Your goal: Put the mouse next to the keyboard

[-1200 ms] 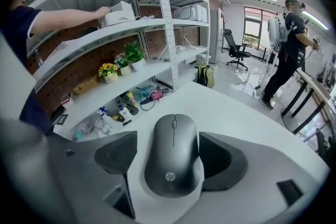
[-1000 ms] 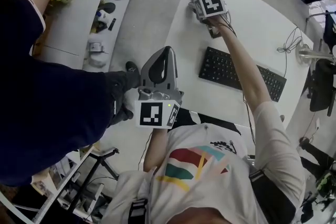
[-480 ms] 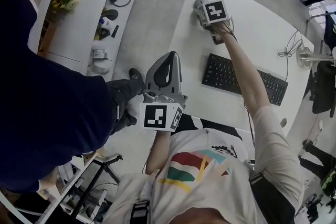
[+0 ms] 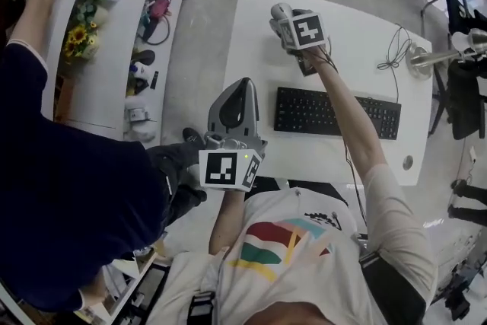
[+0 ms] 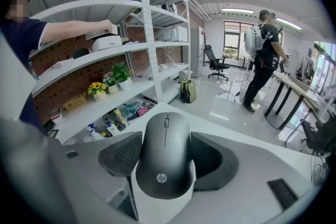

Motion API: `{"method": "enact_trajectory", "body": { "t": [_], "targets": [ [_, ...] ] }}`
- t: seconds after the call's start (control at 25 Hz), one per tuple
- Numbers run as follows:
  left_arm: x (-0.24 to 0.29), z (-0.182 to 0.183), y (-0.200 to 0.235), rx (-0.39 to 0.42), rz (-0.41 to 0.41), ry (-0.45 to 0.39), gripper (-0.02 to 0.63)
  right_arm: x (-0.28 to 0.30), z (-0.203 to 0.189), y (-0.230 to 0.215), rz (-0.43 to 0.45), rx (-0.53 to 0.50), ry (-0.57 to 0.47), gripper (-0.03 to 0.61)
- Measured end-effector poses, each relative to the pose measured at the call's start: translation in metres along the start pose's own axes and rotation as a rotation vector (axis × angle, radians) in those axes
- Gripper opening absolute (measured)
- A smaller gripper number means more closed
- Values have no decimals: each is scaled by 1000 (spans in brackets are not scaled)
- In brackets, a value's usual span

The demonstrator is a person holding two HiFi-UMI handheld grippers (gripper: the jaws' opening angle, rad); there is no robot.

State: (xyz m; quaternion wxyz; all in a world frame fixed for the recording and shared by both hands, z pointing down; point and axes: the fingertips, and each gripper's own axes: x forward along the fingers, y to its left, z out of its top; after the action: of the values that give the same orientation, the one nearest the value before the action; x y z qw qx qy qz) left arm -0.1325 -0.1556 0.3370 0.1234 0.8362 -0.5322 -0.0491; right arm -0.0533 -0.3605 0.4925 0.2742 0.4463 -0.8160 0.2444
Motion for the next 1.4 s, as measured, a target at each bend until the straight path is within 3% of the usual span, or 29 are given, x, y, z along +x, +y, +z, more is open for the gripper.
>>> {"method": "enact_trajectory", "body": {
  "t": [0.16,0.36,0.52,0.88,1.08,1.4],
  "targets": [
    [19,4,-39,12,-97,-4,44,-45,-9,-50,-123,28,-19,301],
    [46,-4,-93,19,-290,31,44,-125,-36,-122,-279,138,-76,301],
    [59,-22,-147,21,-397,65,44,-192,-92,-185,-411,281,-65,301],
    [70,-79,-268,29,-634,170,44,-339,-234,-273,-635,423,-63,301],
    [70,-103,-326,36,-703,209,44,-395,-308,-292,-684,490,-29,301],
    [59,-135,-375,52,-764,272,44,-405,-389,-282,-648,545,39,301]
  ]
}}
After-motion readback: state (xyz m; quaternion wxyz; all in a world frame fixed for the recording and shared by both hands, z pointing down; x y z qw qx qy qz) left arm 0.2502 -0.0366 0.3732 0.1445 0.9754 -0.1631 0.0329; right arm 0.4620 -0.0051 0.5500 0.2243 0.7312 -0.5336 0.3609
